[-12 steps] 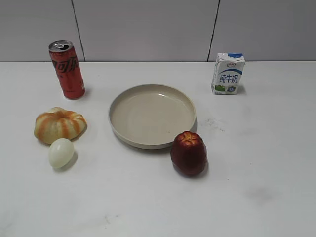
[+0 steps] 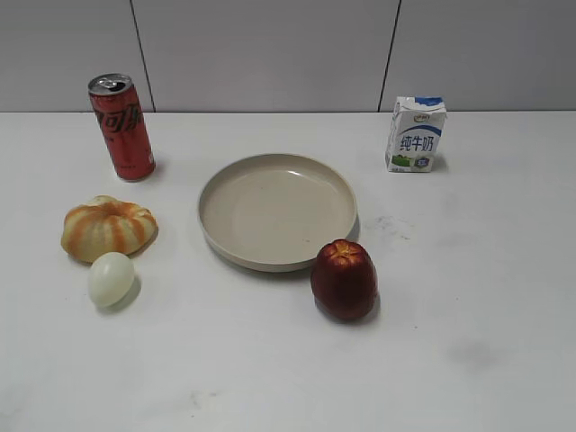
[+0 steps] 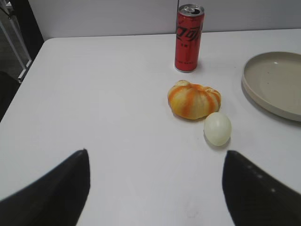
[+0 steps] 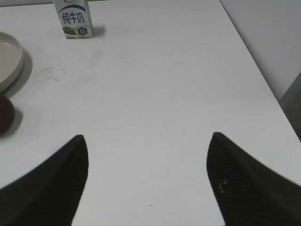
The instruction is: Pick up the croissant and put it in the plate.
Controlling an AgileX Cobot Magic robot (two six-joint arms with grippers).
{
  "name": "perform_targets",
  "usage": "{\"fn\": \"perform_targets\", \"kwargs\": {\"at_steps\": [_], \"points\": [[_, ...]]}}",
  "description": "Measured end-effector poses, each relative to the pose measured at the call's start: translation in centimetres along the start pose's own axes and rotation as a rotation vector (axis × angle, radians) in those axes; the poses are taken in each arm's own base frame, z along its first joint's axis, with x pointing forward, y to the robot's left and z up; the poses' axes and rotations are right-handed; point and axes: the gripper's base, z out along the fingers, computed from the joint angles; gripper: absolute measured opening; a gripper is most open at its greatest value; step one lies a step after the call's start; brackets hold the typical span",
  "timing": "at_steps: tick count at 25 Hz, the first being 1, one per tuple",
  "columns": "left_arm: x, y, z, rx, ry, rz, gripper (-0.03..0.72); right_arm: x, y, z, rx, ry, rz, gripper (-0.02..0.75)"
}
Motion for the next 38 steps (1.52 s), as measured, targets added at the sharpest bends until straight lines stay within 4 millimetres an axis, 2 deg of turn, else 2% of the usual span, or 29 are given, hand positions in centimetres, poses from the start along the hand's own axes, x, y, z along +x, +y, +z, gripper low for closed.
{"fn": "perform_targets", "kwargs": {"at_steps": [3,6,10,13,23,26,30,34,38], "points": [[-0.6,0.0,0.7,0.019,0.04,-0.015,0.599,0.0,0.0,0.0,0.0,0.0,0.0,0.592],[-2.5,0.4,2.1,0.02,0.052,-0.03,0.586,0.0,0.0,0.0,0.0,0.0,0.0,0.592],[-5.4,1.3,5.8,0.017,0.079,-0.056,0.608,0.0,0.0,0.0,0.0,0.0,0.0,0.592],[-6.9,1.5,9.5,0.05,0.136,-0.111,0.616,0.0,0.0,0.0,0.0,0.0,0.0,0.592],[-9.9,2.6,24.6,0.118,0.538,-0.249,0.617,0.0,0.0,0.0,0.0,0.0,0.0,0.592],[-9.7,2.8,28.7,0.129,0.617,-0.273,0.617,0.0,0.0,0.0,0.0,0.0,0.0,0.592],[-7.8,2.5,33.5,0.17,0.729,-0.305,0.617,0.0,0.0,0.0,0.0,0.0,0.0,0.592],[-5.2,1.2,37.0,0.207,0.813,-0.304,0.616,0.0,0.0,0.0,0.0,0.0,0.0,0.592],[-2.5,0.6,39.1,0.2,0.866,-0.31,0.612,0.0,0.0,0.0,0.0,0.0,0.0,0.592]]}}
